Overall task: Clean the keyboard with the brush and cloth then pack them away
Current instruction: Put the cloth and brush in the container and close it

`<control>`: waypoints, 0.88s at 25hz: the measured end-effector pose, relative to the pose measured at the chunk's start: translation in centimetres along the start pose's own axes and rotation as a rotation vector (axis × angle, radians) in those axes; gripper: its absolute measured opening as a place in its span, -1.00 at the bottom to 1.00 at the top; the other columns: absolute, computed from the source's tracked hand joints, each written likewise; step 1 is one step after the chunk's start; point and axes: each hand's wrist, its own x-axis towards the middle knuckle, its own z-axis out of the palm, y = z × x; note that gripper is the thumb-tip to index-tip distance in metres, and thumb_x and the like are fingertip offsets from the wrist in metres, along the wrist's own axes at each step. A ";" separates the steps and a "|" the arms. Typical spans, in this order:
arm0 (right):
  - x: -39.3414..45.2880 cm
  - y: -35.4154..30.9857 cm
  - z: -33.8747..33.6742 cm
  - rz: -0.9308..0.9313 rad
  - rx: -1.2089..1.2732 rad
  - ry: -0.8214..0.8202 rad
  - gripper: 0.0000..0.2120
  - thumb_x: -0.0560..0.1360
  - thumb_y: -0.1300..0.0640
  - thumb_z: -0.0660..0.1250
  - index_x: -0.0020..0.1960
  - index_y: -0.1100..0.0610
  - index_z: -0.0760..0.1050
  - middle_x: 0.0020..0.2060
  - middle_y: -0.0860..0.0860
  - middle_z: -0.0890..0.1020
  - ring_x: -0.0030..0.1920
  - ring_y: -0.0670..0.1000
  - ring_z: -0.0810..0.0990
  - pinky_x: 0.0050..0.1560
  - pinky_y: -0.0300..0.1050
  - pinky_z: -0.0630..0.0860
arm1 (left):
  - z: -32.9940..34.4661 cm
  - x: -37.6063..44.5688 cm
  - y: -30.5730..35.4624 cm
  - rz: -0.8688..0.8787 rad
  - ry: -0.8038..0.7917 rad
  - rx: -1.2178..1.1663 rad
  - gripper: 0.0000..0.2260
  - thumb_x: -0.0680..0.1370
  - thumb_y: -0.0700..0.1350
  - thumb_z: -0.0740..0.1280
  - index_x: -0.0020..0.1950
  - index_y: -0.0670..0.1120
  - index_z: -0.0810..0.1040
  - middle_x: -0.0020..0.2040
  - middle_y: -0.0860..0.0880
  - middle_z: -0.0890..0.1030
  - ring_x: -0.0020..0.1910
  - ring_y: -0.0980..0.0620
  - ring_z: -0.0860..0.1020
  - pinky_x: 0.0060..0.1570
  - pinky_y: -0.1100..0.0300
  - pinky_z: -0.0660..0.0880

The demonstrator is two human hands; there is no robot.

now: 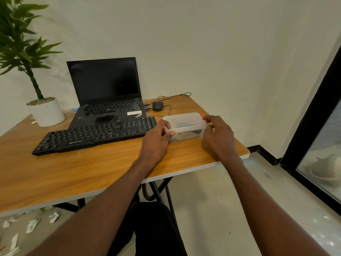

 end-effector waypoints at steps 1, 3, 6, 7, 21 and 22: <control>0.1 0.0 0.1 0.028 0.014 -0.036 -0.68 0.65 0.08 0.29 0.39 -0.02 0.49 0.31 -0.07 0.58 0.16 -0.06 0.59 0.17 0.01 0.61 | 0.0 -0.1 0.1 0.008 -0.004 0.002 -0.85 0.69 0.05 0.34 0.24 0.11 0.46 -0.09 0.11 0.58 -0.16 0.20 0.54 -0.25 0.27 0.41; 0.3 0.1 0.2 0.084 0.074 -0.100 -0.65 0.65 -0.03 0.32 0.41 -0.03 0.48 0.35 -0.04 0.55 0.19 -0.02 0.60 0.20 0.02 0.61 | 0.2 -0.1 0.2 0.044 -0.015 0.023 -0.83 0.69 0.07 0.34 0.25 0.12 0.46 -0.06 0.12 0.58 -0.14 0.24 0.53 -0.23 0.33 0.40; 0.5 0.1 -0.1 0.147 0.179 -0.100 -0.67 0.62 -0.03 0.38 0.36 -0.04 0.56 0.36 -0.06 0.58 0.16 -0.02 0.62 0.14 -0.14 0.59 | 0.3 0.0 0.1 0.074 0.004 0.013 -0.83 0.69 0.06 0.35 0.25 0.13 0.46 -0.02 0.08 0.62 -0.20 0.22 0.53 -0.19 0.25 0.49; 0.7 0.1 -0.1 0.152 0.193 -0.097 -0.68 0.62 -0.01 0.38 0.37 -0.04 0.57 0.36 -0.09 0.57 0.14 -0.05 0.61 0.08 -0.25 0.55 | 0.3 0.3 0.1 0.064 0.020 -0.002 -0.83 0.69 0.05 0.35 0.26 0.13 0.47 0.00 0.08 0.62 -0.21 0.20 0.53 -0.16 0.22 0.53; 17.7 3.3 7.5 0.329 0.281 -0.056 -0.56 0.53 0.10 0.41 0.41 0.01 0.54 0.41 -0.02 0.55 0.30 0.02 0.55 0.35 0.09 0.56 | 4.1 19.3 -3.7 0.062 -0.211 0.009 -0.76 0.69 -0.04 0.33 0.34 -0.01 0.43 -0.07 -0.03 0.61 -0.06 -0.04 0.62 0.04 -0.05 0.60; 18.1 3.8 8.3 0.362 0.285 -0.057 -0.55 0.53 0.13 0.39 0.41 0.04 0.54 0.41 0.01 0.55 0.31 0.05 0.54 0.32 0.11 0.57 | 4.5 19.9 -4.3 0.071 -0.233 0.038 -0.78 0.70 -0.06 0.32 0.33 -0.03 0.44 -0.11 -0.03 0.61 -0.09 -0.04 0.62 0.04 -0.07 0.61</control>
